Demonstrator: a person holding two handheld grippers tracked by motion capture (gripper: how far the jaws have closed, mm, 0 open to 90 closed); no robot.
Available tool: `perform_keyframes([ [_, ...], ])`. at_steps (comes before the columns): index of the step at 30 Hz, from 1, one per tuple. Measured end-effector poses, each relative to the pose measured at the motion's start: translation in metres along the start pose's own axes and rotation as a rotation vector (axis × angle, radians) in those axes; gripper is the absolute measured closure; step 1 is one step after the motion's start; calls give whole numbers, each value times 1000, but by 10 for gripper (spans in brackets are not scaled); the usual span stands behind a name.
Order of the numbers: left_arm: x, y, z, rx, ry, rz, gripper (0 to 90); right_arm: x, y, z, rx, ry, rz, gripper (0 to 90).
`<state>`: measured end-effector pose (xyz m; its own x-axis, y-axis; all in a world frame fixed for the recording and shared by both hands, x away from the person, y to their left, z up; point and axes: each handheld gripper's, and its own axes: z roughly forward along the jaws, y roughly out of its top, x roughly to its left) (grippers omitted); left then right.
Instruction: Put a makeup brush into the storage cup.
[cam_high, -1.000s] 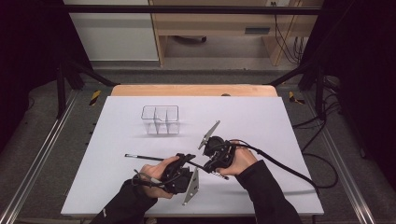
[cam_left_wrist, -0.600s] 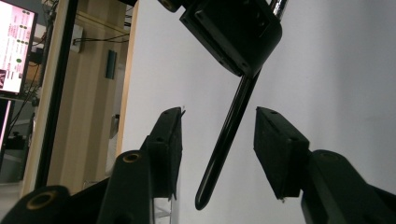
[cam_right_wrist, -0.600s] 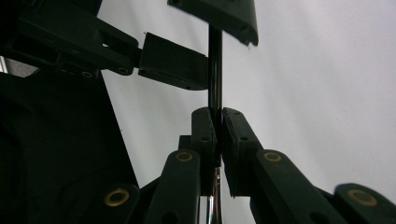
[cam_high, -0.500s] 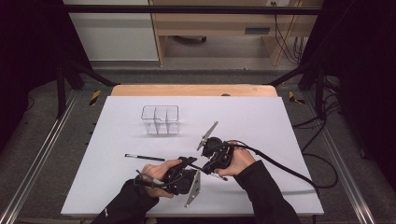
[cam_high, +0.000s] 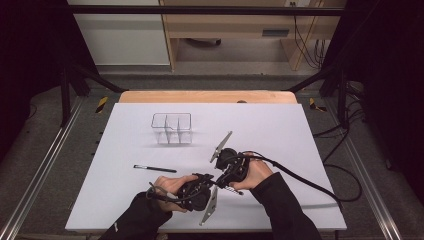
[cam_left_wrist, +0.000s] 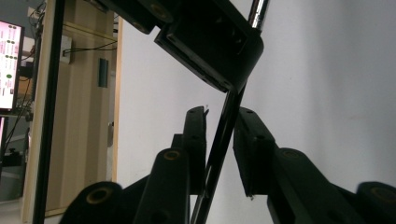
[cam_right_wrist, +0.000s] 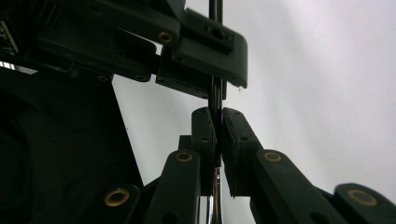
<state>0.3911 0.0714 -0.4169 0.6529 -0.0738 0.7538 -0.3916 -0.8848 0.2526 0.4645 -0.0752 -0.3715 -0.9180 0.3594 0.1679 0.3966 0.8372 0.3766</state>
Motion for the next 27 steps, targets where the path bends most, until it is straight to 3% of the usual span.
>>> perform_keyframes([
  [18, -4, 0, -1, 4, -32, 42, 830, 1, 0, 0, 7, 19, -13, 837],
  [22, -2, -2, -3, 2, -25, 18, 830, 1, -1, -2, -18, 12, -16, 820],
  [27, 2, -8, -5, 12, -32, -33, 830, 1, -3, -6, -41, -31, -24, 740],
])
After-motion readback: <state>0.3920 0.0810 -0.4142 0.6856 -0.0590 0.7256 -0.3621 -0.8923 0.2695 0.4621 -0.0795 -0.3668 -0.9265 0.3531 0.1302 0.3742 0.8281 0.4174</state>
